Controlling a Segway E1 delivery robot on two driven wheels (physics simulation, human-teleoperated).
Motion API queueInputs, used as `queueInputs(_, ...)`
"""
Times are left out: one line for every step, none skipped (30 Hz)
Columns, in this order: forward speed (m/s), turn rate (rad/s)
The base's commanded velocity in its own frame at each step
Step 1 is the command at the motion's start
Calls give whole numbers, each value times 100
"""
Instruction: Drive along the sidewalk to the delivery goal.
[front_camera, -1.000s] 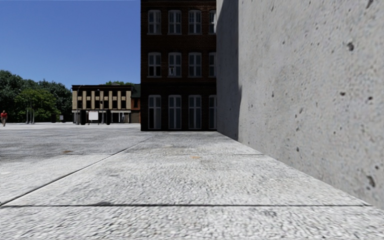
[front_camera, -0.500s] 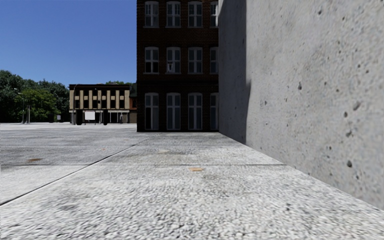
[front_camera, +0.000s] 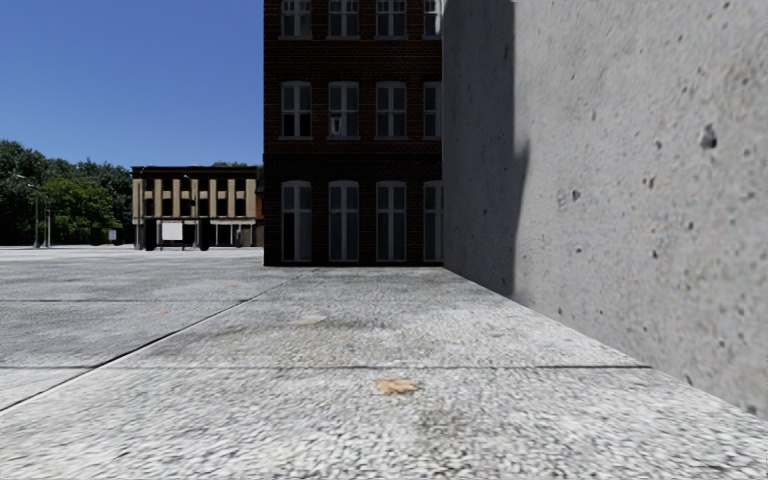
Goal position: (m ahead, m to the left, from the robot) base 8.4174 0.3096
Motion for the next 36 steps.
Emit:
queueInputs(200, 0)
queueInputs(200, 0)
queueInputs(200, 0)
queueInputs(200, 0)
queueInputs(200, 0)
queueInputs(200, 0)
queueInputs(200, 0)
queueInputs(200, 0)
queueInputs(200, 0)
queueInputs(200, 0)
queueInputs(200, 0)
queueInputs(200, 0)
queueInputs(200, 0)
queueInputs(200, 0)
queueInputs(200, 0)
queueInputs(200, 0)
queueInputs(200, 0)
queueInputs(200, 0)
queueInputs(200, 0)
queueInputs(200, 0)
queueInputs(200, 0)
queueInputs(200, 0)
queueInputs(200, 0)
queueInputs(200, 0)
queueInputs(200, 0)
queueInputs(200, 0)
queueInputs(200, 0)
queueInputs(200, 0)
queueInputs(200, 0)
queueInputs(200, 0)
queueInputs(200, 0)
queueInputs(200, 0)
queueInputs(200, 0)
queueInputs(200, 0)
queueInputs(200, 0)
queueInputs(200, 0)
